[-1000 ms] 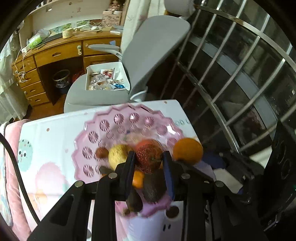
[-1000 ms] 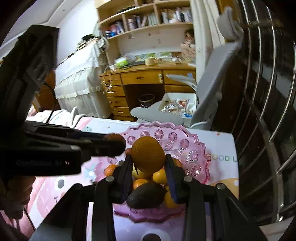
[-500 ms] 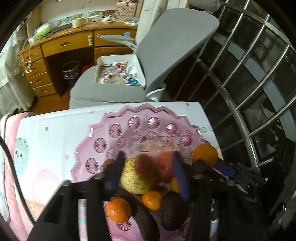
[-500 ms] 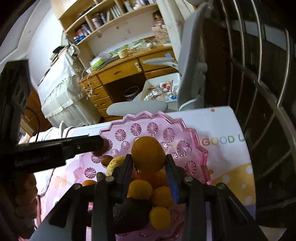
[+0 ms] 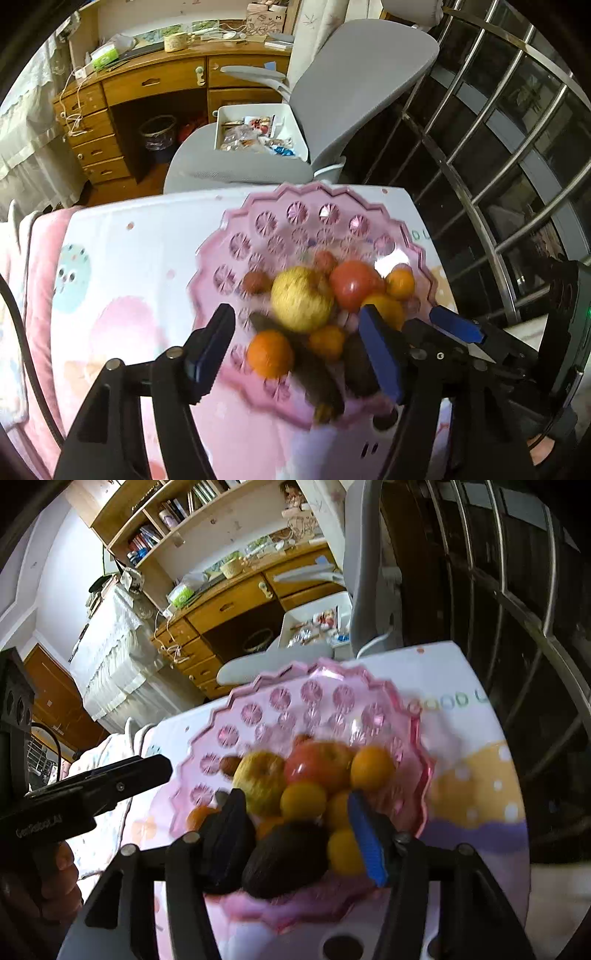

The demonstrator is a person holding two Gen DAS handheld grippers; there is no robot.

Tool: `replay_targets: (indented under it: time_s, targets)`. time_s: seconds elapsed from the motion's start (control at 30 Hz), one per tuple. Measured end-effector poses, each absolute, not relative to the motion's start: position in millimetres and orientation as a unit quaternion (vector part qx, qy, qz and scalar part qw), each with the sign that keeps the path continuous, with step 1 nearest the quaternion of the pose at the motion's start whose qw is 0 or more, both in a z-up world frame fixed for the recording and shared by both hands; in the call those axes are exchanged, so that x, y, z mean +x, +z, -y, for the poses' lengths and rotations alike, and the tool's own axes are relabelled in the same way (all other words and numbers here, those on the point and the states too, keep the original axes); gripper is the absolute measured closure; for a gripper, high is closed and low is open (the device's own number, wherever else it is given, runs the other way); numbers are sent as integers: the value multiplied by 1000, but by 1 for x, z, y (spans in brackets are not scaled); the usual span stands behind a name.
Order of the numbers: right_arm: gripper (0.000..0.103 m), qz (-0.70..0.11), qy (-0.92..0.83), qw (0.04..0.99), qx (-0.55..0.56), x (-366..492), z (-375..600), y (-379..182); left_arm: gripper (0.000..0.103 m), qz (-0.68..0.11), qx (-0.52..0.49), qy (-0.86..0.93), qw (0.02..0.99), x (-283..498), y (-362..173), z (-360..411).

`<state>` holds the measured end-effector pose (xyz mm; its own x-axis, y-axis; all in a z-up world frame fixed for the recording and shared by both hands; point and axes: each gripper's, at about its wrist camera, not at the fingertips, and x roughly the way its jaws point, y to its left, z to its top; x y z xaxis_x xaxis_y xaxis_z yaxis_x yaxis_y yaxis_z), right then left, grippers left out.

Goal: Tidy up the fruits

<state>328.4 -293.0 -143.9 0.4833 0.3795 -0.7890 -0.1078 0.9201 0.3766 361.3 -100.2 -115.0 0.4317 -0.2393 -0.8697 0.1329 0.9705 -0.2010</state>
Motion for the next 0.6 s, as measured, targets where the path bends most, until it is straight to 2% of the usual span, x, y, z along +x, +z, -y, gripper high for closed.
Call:
replay_targets:
  time_s: [0.1, 0.17, 0.3, 0.6]
  targets:
    - [40, -498, 134, 845, 138, 305, 287, -139, 32, -530, -53, -109, 839, 336, -111, 86]
    - [32, -509, 123, 841, 139, 286, 281, -137, 28, -535, -54, -109, 836, 320, -110, 76]
    - [31, -527, 99, 832, 143, 247, 266, -136, 22, -547, -54, -111, 828, 276, -111, 55]
    - [19, -569, 80, 805, 150, 145, 215, -144, 22, -579, -73, -114, 804, 176, -118, 4]
